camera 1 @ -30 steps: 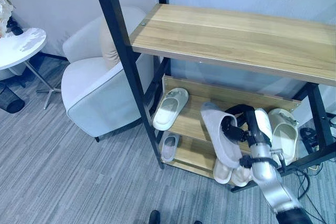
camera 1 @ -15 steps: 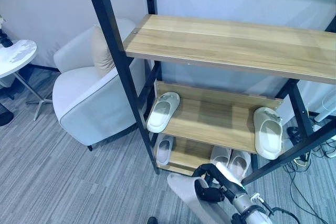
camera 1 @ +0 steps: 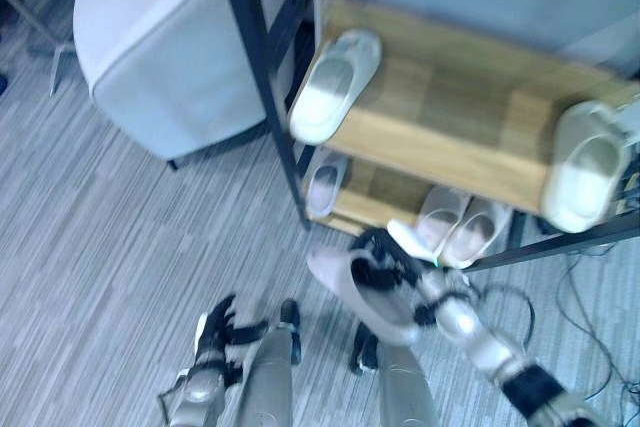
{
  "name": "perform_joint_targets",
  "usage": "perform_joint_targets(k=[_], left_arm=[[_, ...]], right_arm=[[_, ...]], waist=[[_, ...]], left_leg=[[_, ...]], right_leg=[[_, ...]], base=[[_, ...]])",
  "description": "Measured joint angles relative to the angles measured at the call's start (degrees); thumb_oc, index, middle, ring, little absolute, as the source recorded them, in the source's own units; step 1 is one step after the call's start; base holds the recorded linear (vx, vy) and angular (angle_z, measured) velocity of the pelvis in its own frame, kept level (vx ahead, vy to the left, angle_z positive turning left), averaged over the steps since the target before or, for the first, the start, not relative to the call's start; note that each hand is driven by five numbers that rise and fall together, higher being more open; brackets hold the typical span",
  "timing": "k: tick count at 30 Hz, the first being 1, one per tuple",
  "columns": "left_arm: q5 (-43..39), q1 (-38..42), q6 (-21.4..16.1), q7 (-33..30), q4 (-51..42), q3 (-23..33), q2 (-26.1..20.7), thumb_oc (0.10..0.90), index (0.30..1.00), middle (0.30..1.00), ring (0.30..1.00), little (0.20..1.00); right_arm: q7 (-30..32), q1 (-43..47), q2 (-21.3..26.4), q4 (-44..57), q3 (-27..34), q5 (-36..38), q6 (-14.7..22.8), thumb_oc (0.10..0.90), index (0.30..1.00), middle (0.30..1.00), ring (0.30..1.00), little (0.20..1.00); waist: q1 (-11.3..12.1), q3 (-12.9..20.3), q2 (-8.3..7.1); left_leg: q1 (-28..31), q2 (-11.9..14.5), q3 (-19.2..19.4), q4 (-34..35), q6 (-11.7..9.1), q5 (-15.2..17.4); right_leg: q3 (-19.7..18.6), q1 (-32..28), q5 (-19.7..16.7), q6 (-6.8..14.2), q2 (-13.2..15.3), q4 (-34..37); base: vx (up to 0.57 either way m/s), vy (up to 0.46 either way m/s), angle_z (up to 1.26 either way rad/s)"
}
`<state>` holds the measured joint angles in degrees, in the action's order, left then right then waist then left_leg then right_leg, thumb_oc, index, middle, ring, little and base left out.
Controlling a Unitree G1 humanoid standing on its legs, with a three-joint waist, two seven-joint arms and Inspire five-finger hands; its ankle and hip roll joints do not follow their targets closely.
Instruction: Arrange the slippers neatly on the shoe rack.
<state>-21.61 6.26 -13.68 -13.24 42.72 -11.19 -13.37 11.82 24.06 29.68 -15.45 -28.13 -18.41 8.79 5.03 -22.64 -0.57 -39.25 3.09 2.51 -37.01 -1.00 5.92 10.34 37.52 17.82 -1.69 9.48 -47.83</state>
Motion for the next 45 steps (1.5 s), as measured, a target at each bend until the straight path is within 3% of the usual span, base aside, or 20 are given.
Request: perform_joint_targets(k=[1,2,3,6,8,9,10,12,14,16,17,19,21,25,28,31,33,36,39,45], left_arm=[[-1.0,0.2,-0.1,-0.3,-0.4,-0.1,0.2,0.800,0.900,0.900,0.900,0.900],[-1.7,-0.9,-0.6,-1.2,-2.3,-0.2,-0.1,0.800,0.900,0.900,0.900,0.900],[-3.0,1.1,-1.2,-1.7,-3.2,0.0,-0.2,0.800,0.900,0.900,0.900,0.900],[-5.3,3.5,-1.3,-4.2,-8.1,-1.0,-2.3,0.800,0.900,0.900,0.900,0.900],[-5.4,5.9,-1.1,-4.9,-8.7,-1.5,-3.6,0.800,0.900,0.900,0.900,0.900],[-5.3,4.0,-1.2,-6.3,-17.1,-0.7,-5.0,0.800,0.900,0.900,0.900,0.900],[-5.3,4.1,-2.1,-6.9,-18.9,-0.4,-5.1,0.800,0.900,0.900,0.900,0.900],[-5.2,7.9,-2.5,-8.4,-19.3,0.8,-5.5,0.800,0.900,0.900,0.900,0.900],[-5.2,7.5,-2.6,-9.2,-18.9,1.1,-5.8,0.800,0.900,0.900,0.900,0.900],[-5.3,5.7,-2.9,-10.3,-19.4,2.1,-5.9,0.800,0.900,0.900,0.900,0.900],[-5.5,5.7,-2.5,-11.7,-18.5,3.5,-5.8,0.800,0.900,0.900,0.900,0.900],[-5.3,4.2,-1.3,-14.5,-18.5,6.7,-6.5,0.800,0.900,0.900,0.900,0.900],[-5.1,4.0,-1.1,-16.9,-18.5,8.1,-8.1,0.800,0.900,0.900,0.900,0.900],[-5.0,6.0,-0.8,-18.8,-18.7,10.5,-9.5,0.800,0.900,0.900,0.900,0.900],[-4.8,7.2,-0.6,-19.0,-19.2,10.5,-9.6,0.800,0.900,0.900,0.900,0.900],[-2.9,6.2,0.0,-19.0,-20.1,10.2,-9.6,0.800,0.900,0.900,0.900,0.900],[-2.9,5.5,0.3,-19.0,-20.1,10.0,-9.6,0.800,0.900,0.900,0.900,0.900],[-2.9,4.9,0.3,-19.0,-19.9,9.6,-9.9,0.800,0.900,0.900,0.900,0.900],[-2.9,4.6,0.2,-18.9,-19.2,9.5,-10.0,0.800,0.900,0.900,0.900,0.900],[-3.2,3.1,0.1,-18.6,-15.2,9.0,-10.0,0.800,0.900,0.900,0.900,0.900]], right_arm=[[0.8,2.6,-0.6,-0.5,-0.8,-0.8,-0.1,0.400,0.300,0.300,0.300,0.300],[1.8,5.9,-0.8,-0.3,-2.6,-2.6,-0.5,0.400,0.300,0.300,0.300,0.300],[4.1,11.8,-1.4,0.6,-1.2,-4.8,-0.5,0.400,0.300,0.300,0.300,0.300],[6.5,21.8,-0.2,-0.1,-0.5,-5.6,-2.7,0.400,0.300,0.300,0.300,0.300],[7.1,24.7,0.9,-0.3,-1.0,-5.7,-3.6,0.400,0.300,0.300,0.300,0.300],[7.0,29.0,6.8,0.3,-3.3,-6.0,-1.7,0.400,0.300,0.300,0.300,0.300],[7.1,30.2,8.3,0.2,-3.1,-5.9,-1.1,0.400,0.300,0.300,0.300,0.300],[7.7,32.0,8.2,0.1,-1.8,-5.0,-0.9,0.400,0.300,0.300,0.300,0.300],[9.4,32.0,7.2,0.1,-2.5,-5.2,-0.9,0.400,0.300,0.300,0.300,0.300],[10.8,32.2,7.9,0.5,-2.0,-5.2,-0.9,0.400,0.300,0.300,0.300,0.300],[12.0,32.2,7.8,0.6,-1.4,-5.1,-0.9,0.400,0.300,0.300,0.300,0.300],[12.7,28.5,7.8,4.9,1.5,-6.4,-2.3,0.400,0.300,0.300,0.300,0.300],[13.0,25.7,8.2,7.4,3.4,-8.5,-2.5,0.400,0.300,0.300,0.300,0.300],[13.9,25.5,8.9,6.4,6.1,-9.5,-2.8,0.400,0.300,0.300,0.300,0.300],[16.1,25.6,9.6,4.6,8.2,-9.5,-6.4,0.400,0.300,0.300,0.300,0.300],[20.7,26.8,9.8,0.0,16.3,-7.0,-12.3,0.400,0.300,0.300,0.300,0.300],[22.8,28.5,10.1,-1.3,18.5,-5.8,-13.3,0.400,0.300,0.300,0.300,0.300],[24.9,35.9,14.0,-9.2,15.3,-4.6,-13.3,0.400,0.300,0.300,0.300,0.300],[25.4,43.8,15.8,-16.7,10.8,2.0,-13.2,0.400,0.300,0.300,0.300,0.300],[24.0,49.4,17.5,-16.8,3.2,7.4,-12.2,0.400,0.300,0.300,0.300,0.300]], waist=[[0.8,0.0,0.01],[0.8,1.5,-0.28],[1.7,1.5,-0.21],[2.9,2.4,-0.17],[2.7,2.5,-0.22],[2.6,4.4,-0.13],[2.7,4.6,-0.14],[2.3,4.6,-0.12],[1.8,4.6,0.33],[2.1,4.6,0.71],[1.7,4.6,0.70],[1.5,2.3,0.55],[0.7,0.2,0.50],[0.2,-4.3,0.15],[-0.2,-6.0,-0.08],[-1.3,-7.6,-0.06],[-1.8,-7.9,-0.03],[-2.0,-8.1,-0.01],[-0.9,-8.1,0.00],[-0.1,-8.1,-0.01]], left_leg=[[-2.5,0.0,-0.1,-3.3,-0.4,0.9],[-6.9,0.6,0.0,-8.5,-0.3,3.4],[-15.9,1.3,-0.3,-16.8,0.2,6.1],[-30.1,1.8,-1.6,-28.9,0.3,9.3],[-33.9,1.8,-2.4,-31.9,0.0,9.6],[-41.9,2.0,-3.5,-40.7,2.3,12.5],[-44.2,1.8,-3.9,-43.6,1.3,13.3],[-50.2,1.6,-4.6,-49.2,1.8,14.1],[-53.6,1.2,-5.2,-54.9,1.9,15.1],[-56.7,1.0,-5.9,-61.0,0.2,17.8],[-59.1,0.9,-6.0,-62.6,0.1,18.2],[-59.3,0.4,-6.0,-68.3,1.3,20.1],[-58.9,-0.1,-6.0,-71.5,0.2,22.0],[-58.3,0.4,-5.2,-75.9,1.0,23.7],[-58.1,1.1,-4.6,-77.5,1.7,24.3],[-57.6,1.4,-3.8,-79.7,2.5,25.5],[-57.4,1.7,-3.7,-80.4,2.4,25.9],[-56.8,1.8,-3.8,-81.3,2.4,26.3],[-55.8,1.9,-4.2,-81.3,2.4,26.3],[-55.0,1.8,-4.5,-81.1,2.0,26.6]], right_leg=[[-0.1,1.9,0.9,0.5,-0.2,-2.6],[-1.0,6.4,2.8,-0.6,-0.5,-7.0],[-1.4,15.1,5.6,-1.8,0.4,-15.0],[-2.9,28.8,9.0,-3.1,0.3,-27.0],[-2.6,32.1,9.7,-3.1,0.2,-29.9],[-3.4,39.1,12.6,-4.8,-0.3,-37.9],[-3.6,41.3,13.8,-5.0,0.1,-41.0],[-3.9,47.0,15.4,-5.4,0.8,-46.8],[-4.8,50.2,16.4,-4.5,0.2,-52.0],[-5.7,53.0,19.6,-5.3,0.7,-58.3],[-5.9,55.3,20.3,-4.7,0.8,-60.4],[-7.3,55.5,22.1,-5.3,0.4,-65.9],[-8.3,54.8,24.0,-3.6,0.2,-69.3],[-10.2,54.5,25.6,-3.4,-0.5,-73.4],[-11.0,54.6,25.7,-3.1,-0.9,-74.6],[-12.3,54.2,26.2,-1.9,-1.4,-76.5],[-12.5,54.1,26.5,-1.6,-1.5,-77.1],[-12.6,53.4,27.1,-1.9,-1.3,-78.3],[-12.3,52.7,27.2,-2.2,-1.3,-78.4],[-12.1,52.0,27.5,-2.7,-1.3,-78.4]], base=[[-0.11,-0.015,0.05],[-0.12,-0.005,-0.06],[-0.08,0.002,0.01],[-0.02,-0.021,0.00],[0.09,-0.074,0.04],[0.11,-0.042,0.06],[0.12,-0.050,0.05],[0.16,-0.031,0.04],[0.19,-0.023,-0.03],[0.18,-0.019,-0.03],[0.27,-0.034,0.12],[0.18,-0.026,0.07],[0.14,-0.010,0.05],[0.10,-0.014,-0.07],[0.04,0.008,-0.11],[0.05,0.005,-0.07],[0.03,-0.012,-0.06],[0.01,-0.005,0.00],[0.00,0.000,0.00],[0.00,0.000,0.00]])
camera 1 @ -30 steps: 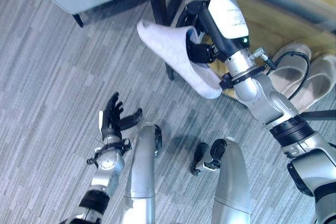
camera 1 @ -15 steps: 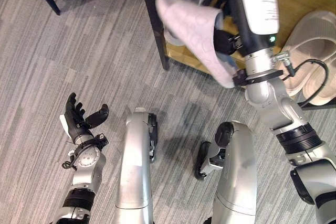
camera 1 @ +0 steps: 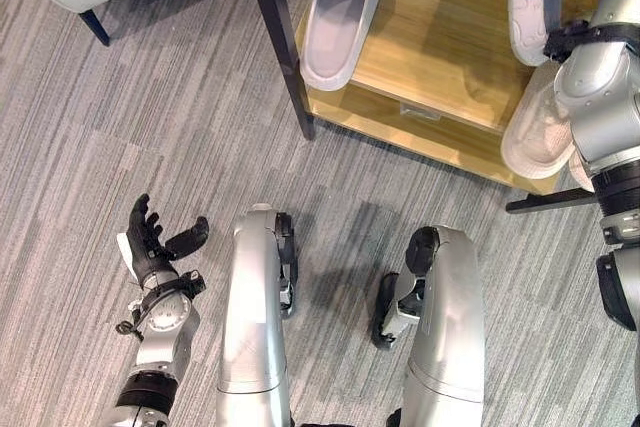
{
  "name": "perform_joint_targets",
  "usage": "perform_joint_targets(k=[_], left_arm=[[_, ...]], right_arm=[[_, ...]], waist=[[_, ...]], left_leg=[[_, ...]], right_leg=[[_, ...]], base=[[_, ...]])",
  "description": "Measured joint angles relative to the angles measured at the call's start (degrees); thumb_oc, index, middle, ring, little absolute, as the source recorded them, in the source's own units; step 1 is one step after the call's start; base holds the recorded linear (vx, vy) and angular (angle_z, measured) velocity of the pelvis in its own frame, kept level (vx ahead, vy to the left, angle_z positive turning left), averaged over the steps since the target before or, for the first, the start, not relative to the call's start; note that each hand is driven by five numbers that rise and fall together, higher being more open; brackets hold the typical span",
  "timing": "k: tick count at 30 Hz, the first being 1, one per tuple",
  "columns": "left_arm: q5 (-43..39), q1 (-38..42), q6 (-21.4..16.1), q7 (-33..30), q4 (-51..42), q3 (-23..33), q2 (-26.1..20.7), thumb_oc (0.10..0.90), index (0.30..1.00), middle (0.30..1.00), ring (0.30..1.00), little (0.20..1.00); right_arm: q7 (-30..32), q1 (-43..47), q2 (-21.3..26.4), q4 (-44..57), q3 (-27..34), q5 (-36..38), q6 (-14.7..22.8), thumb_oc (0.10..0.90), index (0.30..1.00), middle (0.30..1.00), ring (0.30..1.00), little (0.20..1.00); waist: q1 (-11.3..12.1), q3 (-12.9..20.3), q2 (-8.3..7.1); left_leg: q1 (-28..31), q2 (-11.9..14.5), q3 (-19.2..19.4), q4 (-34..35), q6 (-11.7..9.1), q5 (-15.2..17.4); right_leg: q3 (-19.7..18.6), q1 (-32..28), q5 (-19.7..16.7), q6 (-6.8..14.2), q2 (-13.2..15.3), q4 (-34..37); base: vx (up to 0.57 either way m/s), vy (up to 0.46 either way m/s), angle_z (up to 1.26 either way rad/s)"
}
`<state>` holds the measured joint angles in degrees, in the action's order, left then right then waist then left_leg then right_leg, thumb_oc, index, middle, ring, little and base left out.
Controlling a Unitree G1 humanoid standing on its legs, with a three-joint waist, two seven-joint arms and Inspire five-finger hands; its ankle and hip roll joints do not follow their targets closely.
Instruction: Arrange the slippers neatly on the shoe rack.
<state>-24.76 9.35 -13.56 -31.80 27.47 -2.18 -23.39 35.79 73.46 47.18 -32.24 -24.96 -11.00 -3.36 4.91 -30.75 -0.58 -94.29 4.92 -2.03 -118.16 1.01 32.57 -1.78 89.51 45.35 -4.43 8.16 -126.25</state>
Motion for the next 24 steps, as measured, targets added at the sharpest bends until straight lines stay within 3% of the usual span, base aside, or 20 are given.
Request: perform_joint_targets(k=[6,12,17,24], left_arm=[[-2.5,-0.2,0.0,1.6,1.3,-1.9,0.0,0.800,0.900,0.900,0.900,0.900],[-3.4,1.3,0.1,1.9,1.5,-1.9,0.0,0.800,0.900,0.900,0.900,0.900],[-3.4,1.9,0.1,1.9,1.7,-2.0,0.0,0.800,0.900,0.900,0.900,0.900],[-3.4,2.0,0.1,2.0,2.5,-2.1,0.0,0.800,0.900,0.900,0.900,0.900]], right_arm=[[-2.7,0.3,-2.2,-0.1,-4.8,3.4,1.2,0.400,0.300,0.300,0.300,0.300],[-3.0,-7.4,-5.7,1.7,-1.3,4.5,1.5,0.400,0.300,0.300,0.300,0.300],[-2.9,-12.2,-5.9,1.1,0.3,5.6,1.3,0.400,0.300,0.300,0.300,0.300],[-1.5,-12.5,-7.3,-1.4,3.6,7.1,1.3,0.400,0.300,0.300,0.300,0.300]], waist=[[1.7,0.1,-0.12],[1.7,0.1,-0.20],[0.1,0.0,-0.29],[-0.6,0.0,-0.38]], left_leg=[[-0.1,-0.1,0.1,0.2,0.1,0.0],[0.1,0.0,-0.1,-0.6,0.3,0.6],[0.1,0.2,-0.1,-1.5,0.8,0.9],[0.1,0.2,-0.3,-2.2,0.8,1.0]], right_leg=[[0.0,-0.2,0.1,0.1,0.1,0.4],[0.1,-0.9,0.3,0.6,0.0,0.4],[0.0,-1.0,0.3,0.6,-0.2,0.0],[0.0,-1.0,0.4,0.9,-0.2,-0.9]], base=[[-0.01,0.012,0.01],[-0.01,0.009,-0.03],[-0.01,0.014,-0.03],[0.00,0.000,0.00]])
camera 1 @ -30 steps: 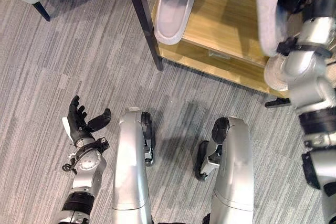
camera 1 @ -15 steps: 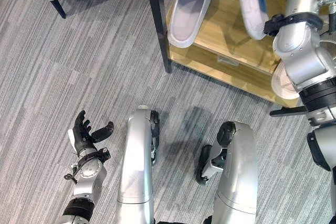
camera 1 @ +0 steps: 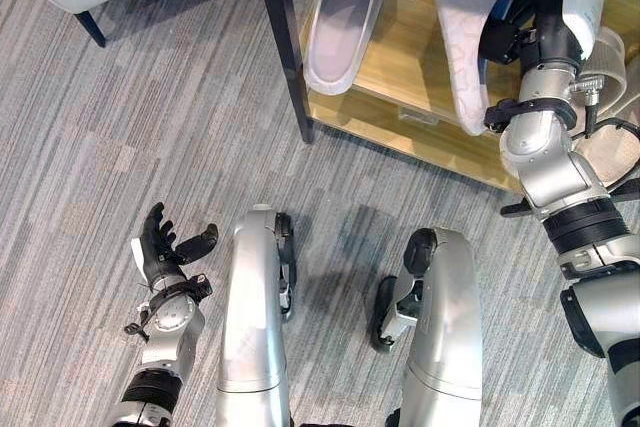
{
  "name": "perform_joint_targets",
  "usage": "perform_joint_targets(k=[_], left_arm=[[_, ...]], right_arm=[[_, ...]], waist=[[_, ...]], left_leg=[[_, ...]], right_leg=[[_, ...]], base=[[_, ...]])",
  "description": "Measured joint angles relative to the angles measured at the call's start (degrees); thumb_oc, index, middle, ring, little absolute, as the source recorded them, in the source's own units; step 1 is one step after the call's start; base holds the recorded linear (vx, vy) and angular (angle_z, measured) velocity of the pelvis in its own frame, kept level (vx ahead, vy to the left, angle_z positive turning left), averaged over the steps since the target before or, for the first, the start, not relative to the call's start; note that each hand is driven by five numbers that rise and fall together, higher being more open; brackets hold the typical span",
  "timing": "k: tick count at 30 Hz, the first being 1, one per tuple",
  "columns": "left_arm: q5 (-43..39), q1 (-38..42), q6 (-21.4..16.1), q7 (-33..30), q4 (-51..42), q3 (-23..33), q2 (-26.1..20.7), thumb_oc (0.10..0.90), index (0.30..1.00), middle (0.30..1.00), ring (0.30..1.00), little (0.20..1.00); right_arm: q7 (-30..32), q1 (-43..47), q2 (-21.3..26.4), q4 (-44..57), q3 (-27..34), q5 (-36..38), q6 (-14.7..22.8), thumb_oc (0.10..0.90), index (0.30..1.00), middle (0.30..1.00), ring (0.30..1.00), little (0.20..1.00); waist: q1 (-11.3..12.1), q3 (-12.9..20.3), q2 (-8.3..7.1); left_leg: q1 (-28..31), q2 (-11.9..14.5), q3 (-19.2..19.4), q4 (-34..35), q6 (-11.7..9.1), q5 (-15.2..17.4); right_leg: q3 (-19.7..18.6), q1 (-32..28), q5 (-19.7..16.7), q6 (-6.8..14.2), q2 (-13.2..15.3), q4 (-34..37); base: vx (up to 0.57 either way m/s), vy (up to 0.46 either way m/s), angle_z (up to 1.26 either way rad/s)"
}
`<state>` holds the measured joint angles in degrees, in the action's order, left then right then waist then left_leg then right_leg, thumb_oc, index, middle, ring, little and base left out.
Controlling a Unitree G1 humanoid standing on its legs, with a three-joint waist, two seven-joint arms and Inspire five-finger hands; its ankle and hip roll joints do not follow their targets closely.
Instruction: Arrange the slippers neatly on the shoe rack.
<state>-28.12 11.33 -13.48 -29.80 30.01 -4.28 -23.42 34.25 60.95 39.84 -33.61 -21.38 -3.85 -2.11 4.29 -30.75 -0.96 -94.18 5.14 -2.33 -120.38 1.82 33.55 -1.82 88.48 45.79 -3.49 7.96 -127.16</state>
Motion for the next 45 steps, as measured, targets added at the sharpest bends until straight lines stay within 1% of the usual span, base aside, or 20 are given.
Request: perform_joint_targets(k=[7,8,11,17,22,25,28,30,32,33,34,36,39,40,43,45], left_arm=[[0.0,-0.7,0.0,0.3,3.2,-0.1,0.0,0.800,0.900,0.900,0.900,0.900],[-0.1,-0.6,0.0,0.4,3.5,-0.2,0.0,0.800,0.900,0.900,0.900,0.900],[-0.1,-0.7,0.0,0.5,3.6,-1.0,0.1,0.800,0.900,0.900,0.900,0.900],[-0.6,-0.8,0.0,2.0,3.9,-3.8,0.1,0.800,0.900,0.900,0.900,0.900],[-1.1,0.4,0.0,2.0,3.8,-3.9,0.1,0.800,0.900,0.900,0.900,0.900],[-1.1,1.0,0.0,2.1,3.8,-4.0,0.1,0.800,0.900,0.900,0.900,0.900],[-1.0,1.4,0.0,2.1,3.8,-4.0,0.1,0.800,0.900,0.900,0.900,0.900],[-1.0,1.3,0.1,2.2,3.8,-4.0,0.1,0.800,0.900,0.900,0.900,0.900],[-1.0,1.1,0.1,3.1,4.2,-3.8,0.1,0.800,0.900,0.900,0.900,0.900],[-1.0,1.2,0.2,3.9,5.1,-3.8,0.1,0.800,0.900,0.900,0.900,0.900],[-1.0,1.2,0.3,4.3,5.4,-3.8,0.1,0.800,0.900,0.900,0.900,0.900],[-1.0,1.1,0.4,4.4,5.4,-4.0,0.4,0.800,0.900,0.900,0.900,0.900],[-1.0,0.9,0.4,5.0,5.4,-4.1,0.8,0.800,0.900,0.900,0.900,0.900],[-1.1,0.9,0.4,5.8,5.6,-4.5,0.9,0.800,0.900,0.900,0.900,0.900],[-1.1,1.2,1.0,7.4,6.7,-5.2,1.1,0.800,0.900,0.900,0.900,0.900],[-1.0,1.4,1.3,8.3,7.3,-6.7,1.0,0.800,0.900,0.900,0.900,0.900]], right_arm=[[0.0,0.8,-0.9,-1.0,-0.7,1.4,0.2,0.400,0.300,0.300,0.300,0.300],[-0.1,1.3,-1.3,-1.8,-0.9,1.9,0.3,0.800,0.900,0.900,0.900,0.900],[-0.1,2.6,-3.5,-4.5,-0.9,3.6,0.4,0.800,0.900,0.900,0.900,0.900],[-0.2,2.7,-3.6,-4.4,-1.3,4.5,0.4,0.800,0.900,0.900,0.900,0.900],[-0.2,2.7,-3.9,-4.3,-1.2,5.3,0.4,0.800,0.900,0.900,0.900,0.900],[-0.2,2.6,-4.9,-4.3,-1.1,5.3,0.5,0.800,0.900,0.900,0.900,0.900],[-0.1,1.1,-5.2,-3.7,-0.5,5.4,0.9,0.800,0.900,0.900,0.900,0.900],[-0.3,-1.6,-5.3,-0.8,2.1,6.9,2.1,0.800,0.900,0.900,0.900,0.900],[-1.1,-5.7,-5.4,4.4,4.0,9.6,4.7,0.800,0.900,0.900,0.900,0.900],[-2.9,-8.8,-5.4,8.0,5.2,12.4,7.1,0.800,0.900,0.900,0.900,0.900],[-4.1,-10.2,-5.4,9.2,5.1,14.1,8.9,0.800,0.900,0.900,0.900,0.900],[-5.1,-11.2,-6.1,9.4,5.2,16.4,10.1,0.800,0.900,0.900,0.900,0.900],[-5.2,-11.8,-7.2,9.4,5.6,17.7,10.9,0.800,0.900,0.900,0.900,0.900],[-5.2,-12.1,-7.3,9.4,5.6,17.7,11.0,0.800,0.900,0.900,0.900,0.900],[-5.2,-12.2,-7.3,9.4,5.8,17.5,11.0,0.800,0.900,0.900,0.900,0.900],[-5.2,-12.4,-7.3,9.6,6.2,16.4,11.0,0.800,0.900,0.900,0.900,0.900]], waist=[[0.2,0.0,0.00],[0.2,0.0,0.00],[0.7,0.0,0.00],[1.2,0.0,0.00],[0.7,0.0,0.00],[-0.1,0.0,0.00],[-0.4,0.0,0.00],[-0.3,0.0,0.00],[-0.4,0.0,0.00],[-0.4,0.0,0.00],[-0.5,0.0,0.01],[-0.6,0.0,0.01],[-0.6,0.0,0.01],[-0.6,0.0,0.01],[-0.8,0.0,0.01],[-0.9,0.0,0.01]], left_leg=[[-0.1,0.0,-0.1,-0.3,0.0,0.0],[-0.1,0.0,0.0,-0.3,0.0,0.0],[-0.2,0.0,0.1,-0.3,0.0,0.0],[-0.4,-0.1,0.1,-0.3,0.0,0.0],[-0.4,-0.1,0.1,-0.4,0.0,0.1],[-0.5,-0.1,0.1,-0.5,-0.1,0.2],[-0.5,0.0,0.0,-0.7,-0.2,0.4],[-0.5,0.0,0.0,-0.9,-0.3,0.6],[-0.5,0.0,0.0,-1.0,-0.6,1.0],[-0.5,0.0,-0.1,-1.1,-0.5,1.2],[-0.5,0.0,-0.1,-1.1,-0.4,1.3],[-0.5,0.1,-0.1,-1.1,-0.4,1.3],[-0.5,0.1,-0.1,-1.2,-0.4,1.3],[-0.5,0.1,-0.1,-1.2,-0.4,1.3],[-0.5,0.1,-0.1,-1.2,-0.4,1.3],[-0.5,0.0,0.0,-1.3,-0.3,1.3]], right_leg=[[-0.1,0.0,0.1,0.1,0.0,-0.4],[-0.1,0.1,0.1,0.1,0.0,-0.4],[-0.2,0.2,0.1,0.2,0.0,-0.5],[-0.2,0.3,0.2,0.1,0.1,-0.5],[-0.3,0.3,0.3,0.3,0.1,-0.6],[-0.3,0.3,0.4,0.3,0.1,-0.6],[-0.3,0.3,0.5,0.4,0.0,-0.7],[-0.3,0.3,0.8,0.4,-0.1,-0.8],[-0.3,0.3,1.0,0.4,-0.2,-0.8],[-0.2,0.2,1.1,0.6,-0.3,-0.9],[-0.3,0.3,1.2,0.6,-0.4,-0.9],[-0.3,0.2,1.2,0.6,-0.4,-1.0],[-0.3,0.3,1.2,0.6,-0.4,-1.1],[-0.3,0.3,1.4,0.3,-0.4,-1.1],[-0.3,0.3,1.4,0.4,-0.4,-1.1],[-0.3,0.3,1.5,0.5,-0.4,-1.2]], base=[[0.00,0.000,0.00],[0.00,0.000,0.00],[0.00,0.000,0.00],[0.00,0.000,0.00],[0.00,0.000,0.00],[0.00,0.011,-0.01],[0.00,0.010,-0.01],[0.00,0.000,0.00],[0.02,0.001,-0.01],[0.00,0.000,0.00],[0.00,0.000,0.00],[0.00,0.000,0.00],[0.00,0.000,0.00],[0.00,0.000,0.00],[0.00,0.000,0.00],[0.00,0.000,0.00]])
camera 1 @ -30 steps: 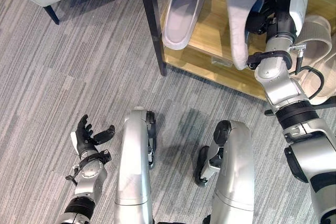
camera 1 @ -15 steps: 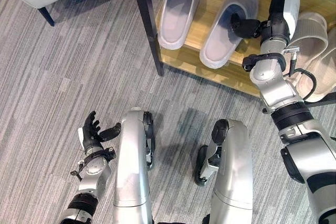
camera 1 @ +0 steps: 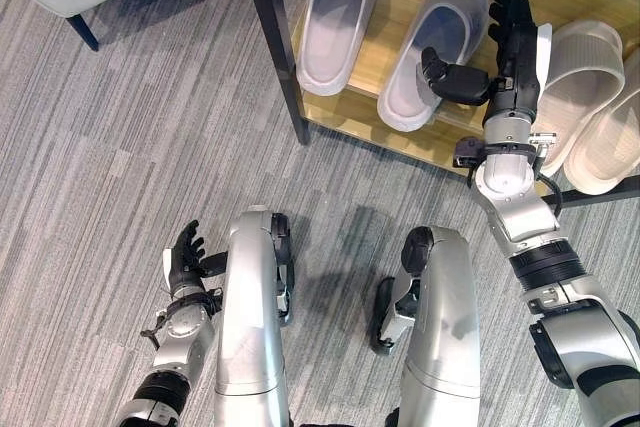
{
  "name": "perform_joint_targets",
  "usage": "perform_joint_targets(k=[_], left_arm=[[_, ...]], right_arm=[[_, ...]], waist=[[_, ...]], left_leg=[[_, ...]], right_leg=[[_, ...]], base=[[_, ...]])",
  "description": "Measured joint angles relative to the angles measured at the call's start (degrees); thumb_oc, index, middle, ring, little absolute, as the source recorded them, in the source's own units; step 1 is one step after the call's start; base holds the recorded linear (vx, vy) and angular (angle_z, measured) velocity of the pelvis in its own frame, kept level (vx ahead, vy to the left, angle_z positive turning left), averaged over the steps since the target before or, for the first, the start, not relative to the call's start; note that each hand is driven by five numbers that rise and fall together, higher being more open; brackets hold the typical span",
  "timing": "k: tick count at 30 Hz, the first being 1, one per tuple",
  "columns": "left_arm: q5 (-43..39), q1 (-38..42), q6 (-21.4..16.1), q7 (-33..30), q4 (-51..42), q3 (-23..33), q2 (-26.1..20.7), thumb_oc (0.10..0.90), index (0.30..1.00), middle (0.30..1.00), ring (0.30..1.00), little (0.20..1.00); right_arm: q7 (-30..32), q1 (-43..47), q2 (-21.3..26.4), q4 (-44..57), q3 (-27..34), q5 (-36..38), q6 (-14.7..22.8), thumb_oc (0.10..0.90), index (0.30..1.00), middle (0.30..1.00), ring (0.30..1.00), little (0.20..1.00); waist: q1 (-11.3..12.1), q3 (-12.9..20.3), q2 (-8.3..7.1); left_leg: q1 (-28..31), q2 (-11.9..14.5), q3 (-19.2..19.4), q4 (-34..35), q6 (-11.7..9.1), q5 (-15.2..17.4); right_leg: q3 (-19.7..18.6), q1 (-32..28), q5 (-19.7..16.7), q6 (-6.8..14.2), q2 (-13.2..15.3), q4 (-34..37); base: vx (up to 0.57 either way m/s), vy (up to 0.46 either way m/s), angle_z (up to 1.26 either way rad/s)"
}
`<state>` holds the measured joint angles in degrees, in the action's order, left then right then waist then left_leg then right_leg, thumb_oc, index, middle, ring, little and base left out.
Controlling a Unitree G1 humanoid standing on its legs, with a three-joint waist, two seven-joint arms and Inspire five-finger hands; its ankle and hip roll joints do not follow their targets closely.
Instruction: Arrange the slippers neatly on the shoe rack.
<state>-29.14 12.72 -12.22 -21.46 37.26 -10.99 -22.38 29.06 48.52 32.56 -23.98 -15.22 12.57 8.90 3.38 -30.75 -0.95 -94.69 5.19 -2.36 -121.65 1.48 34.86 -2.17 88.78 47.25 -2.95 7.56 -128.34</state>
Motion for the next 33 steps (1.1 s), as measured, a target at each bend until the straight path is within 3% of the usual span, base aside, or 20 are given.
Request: perform_joint_targets(k=[13,33], left_arm=[[2.5,2.2,2.8,2.7,2.2,-0.4,-0.6,0.800,0.900,0.900,0.900,0.900],[2.3,4.3,3.9,0.3,5.7,-0.2,0.7,0.800,0.900,0.900,0.900,0.900]], right_arm=[[1.3,-5.5,-7.4,4.7,1.5,-9.6,-2.2,0.800,0.900,0.900,0.900,0.900],[5.7,-5.8,-15.3,4.7,2.3,-14.8,-4.7,0.800,0.900,0.900,0.900,0.900]], waist=[[-1.5,0.0,0.00],[-2.7,0.0,0.03]], left_leg=[[0.0,0.0,0.0,-0.5,-0.4,0.4],[-0.1,0.1,0.2,-1.4,-0.5,0.9]], right_leg=[[-0.2,0.2,0.5,0.0,-0.3,-0.7],[-0.7,0.3,1.0,0.5,-0.4,-1.6]], base=[[0.00,0.000,0.00],[0.00,0.000,0.00]])
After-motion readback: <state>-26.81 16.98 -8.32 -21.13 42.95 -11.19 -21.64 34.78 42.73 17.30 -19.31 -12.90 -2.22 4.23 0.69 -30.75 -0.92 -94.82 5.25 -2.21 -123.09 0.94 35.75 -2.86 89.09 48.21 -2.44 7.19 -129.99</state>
